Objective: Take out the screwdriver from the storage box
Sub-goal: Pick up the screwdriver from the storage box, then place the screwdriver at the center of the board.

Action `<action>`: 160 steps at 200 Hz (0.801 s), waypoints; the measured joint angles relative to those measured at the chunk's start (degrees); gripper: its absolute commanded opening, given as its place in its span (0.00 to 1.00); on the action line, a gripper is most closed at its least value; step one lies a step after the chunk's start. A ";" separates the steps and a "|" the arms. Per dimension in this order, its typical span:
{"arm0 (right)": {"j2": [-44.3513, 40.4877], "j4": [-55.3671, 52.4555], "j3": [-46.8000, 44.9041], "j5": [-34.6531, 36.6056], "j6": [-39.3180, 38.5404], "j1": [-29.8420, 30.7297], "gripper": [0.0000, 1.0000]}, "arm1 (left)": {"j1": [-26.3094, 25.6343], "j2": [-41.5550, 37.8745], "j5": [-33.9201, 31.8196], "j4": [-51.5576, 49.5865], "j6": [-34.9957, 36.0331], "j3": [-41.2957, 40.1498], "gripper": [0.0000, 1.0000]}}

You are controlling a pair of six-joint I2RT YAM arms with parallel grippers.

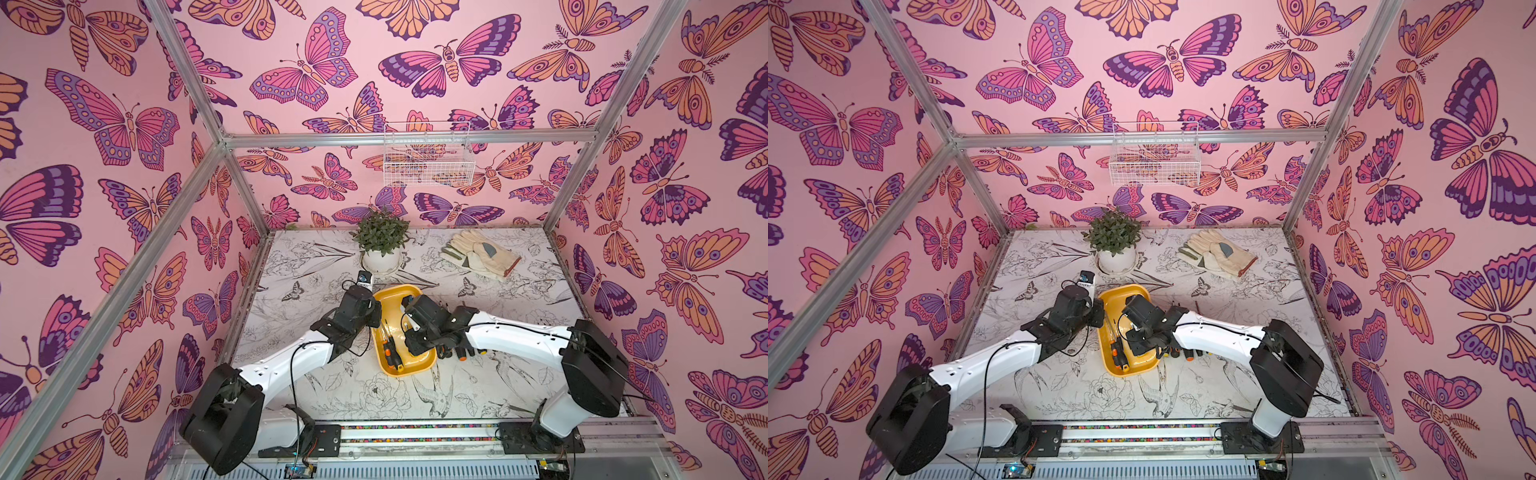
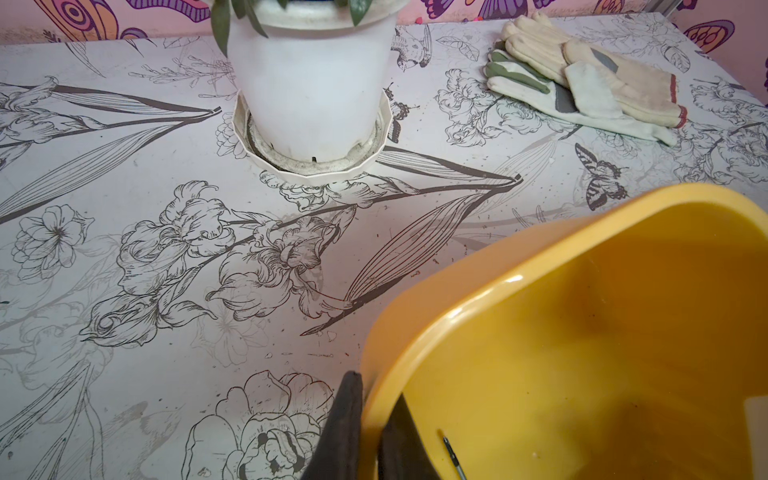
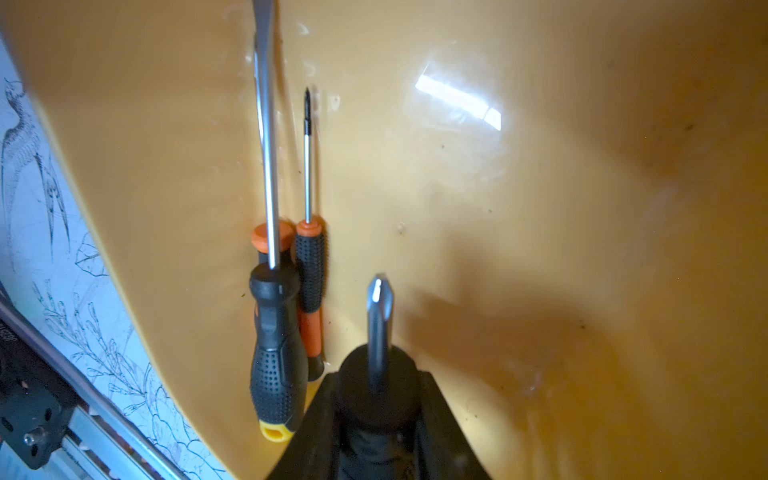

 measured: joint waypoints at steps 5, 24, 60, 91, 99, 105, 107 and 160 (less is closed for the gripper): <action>-0.15 0.09 -0.04 -0.02 0.15 -0.02 0.00 | -0.02 0.00 0.00 0.00 0.00 0.00 0.00; -1.31 0.31 -0.33 -0.15 0.61 -0.20 0.00 | 0.00 0.00 0.00 0.00 0.00 0.00 0.00; -5.49 0.22 -0.76 -0.28 0.83 -0.74 0.00 | 0.00 0.00 0.02 0.00 0.00 0.00 0.00; -8.74 -0.13 -1.29 -0.20 0.85 -1.44 0.00 | -0.02 0.00 0.02 0.00 0.00 0.00 0.00; -9.38 -0.26 -1.70 -0.13 0.85 -1.60 0.00 | 0.00 0.00 0.02 0.00 0.00 0.00 0.00; -9.75 -0.55 -1.99 -0.04 0.85 -1.77 0.00 | -0.02 0.00 0.02 0.00 0.00 0.00 0.00; -9.88 -0.63 -2.10 0.02 0.85 -1.81 0.00 | 0.00 0.00 0.02 0.00 0.00 0.00 0.00; -13.03 -3.65 -4.13 0.90 0.85 -3.78 0.00 | 0.00 0.00 0.02 0.02 0.00 -0.04 0.00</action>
